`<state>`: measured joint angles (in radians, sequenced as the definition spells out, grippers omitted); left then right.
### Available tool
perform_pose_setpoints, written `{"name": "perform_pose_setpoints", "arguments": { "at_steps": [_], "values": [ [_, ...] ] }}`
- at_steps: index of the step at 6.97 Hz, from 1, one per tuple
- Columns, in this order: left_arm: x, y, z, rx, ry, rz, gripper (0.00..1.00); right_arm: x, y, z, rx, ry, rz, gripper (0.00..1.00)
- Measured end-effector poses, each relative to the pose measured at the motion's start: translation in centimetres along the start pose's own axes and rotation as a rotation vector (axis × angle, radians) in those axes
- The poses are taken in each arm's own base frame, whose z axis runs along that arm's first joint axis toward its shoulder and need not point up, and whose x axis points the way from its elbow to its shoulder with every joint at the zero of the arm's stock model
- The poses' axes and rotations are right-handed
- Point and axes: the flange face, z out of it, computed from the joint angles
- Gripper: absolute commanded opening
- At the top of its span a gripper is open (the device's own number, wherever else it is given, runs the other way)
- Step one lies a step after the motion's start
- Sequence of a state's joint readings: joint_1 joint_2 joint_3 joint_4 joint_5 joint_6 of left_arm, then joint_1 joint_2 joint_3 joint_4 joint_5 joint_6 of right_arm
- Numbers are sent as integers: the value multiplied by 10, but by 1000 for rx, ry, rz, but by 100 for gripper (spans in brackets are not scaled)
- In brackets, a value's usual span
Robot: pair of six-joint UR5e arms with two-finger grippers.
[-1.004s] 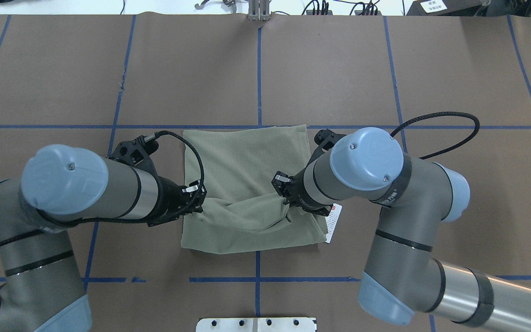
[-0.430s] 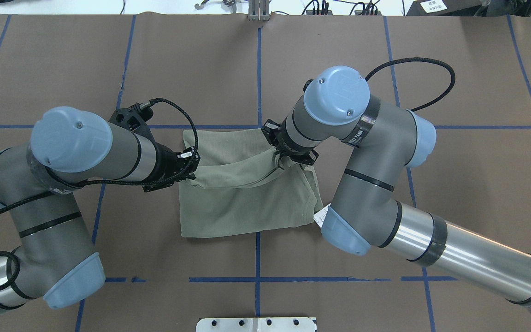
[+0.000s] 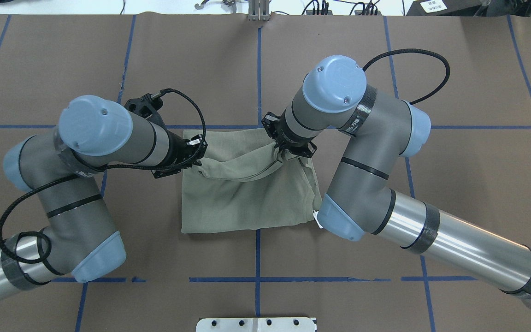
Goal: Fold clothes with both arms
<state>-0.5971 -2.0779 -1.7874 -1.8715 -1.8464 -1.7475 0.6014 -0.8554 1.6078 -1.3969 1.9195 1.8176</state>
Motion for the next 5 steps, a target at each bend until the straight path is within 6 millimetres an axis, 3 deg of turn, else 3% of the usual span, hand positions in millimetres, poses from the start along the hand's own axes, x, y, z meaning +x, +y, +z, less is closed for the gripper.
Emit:
{"name": "perform_pose_setpoints", "arguments": {
  "at_steps": [2, 3, 5],
  "values": [
    [6, -73, 14, 84, 11, -40, 99, -10, -25, 32, 24, 43, 29, 100],
    [9, -107, 11, 122, 8, -44, 99, -13, -45, 33, 22, 50, 52, 100],
    [4, -147, -2, 116, -8, 3, 99, -16, -70, 16, -29, 46, 82, 100]
  ]
}}
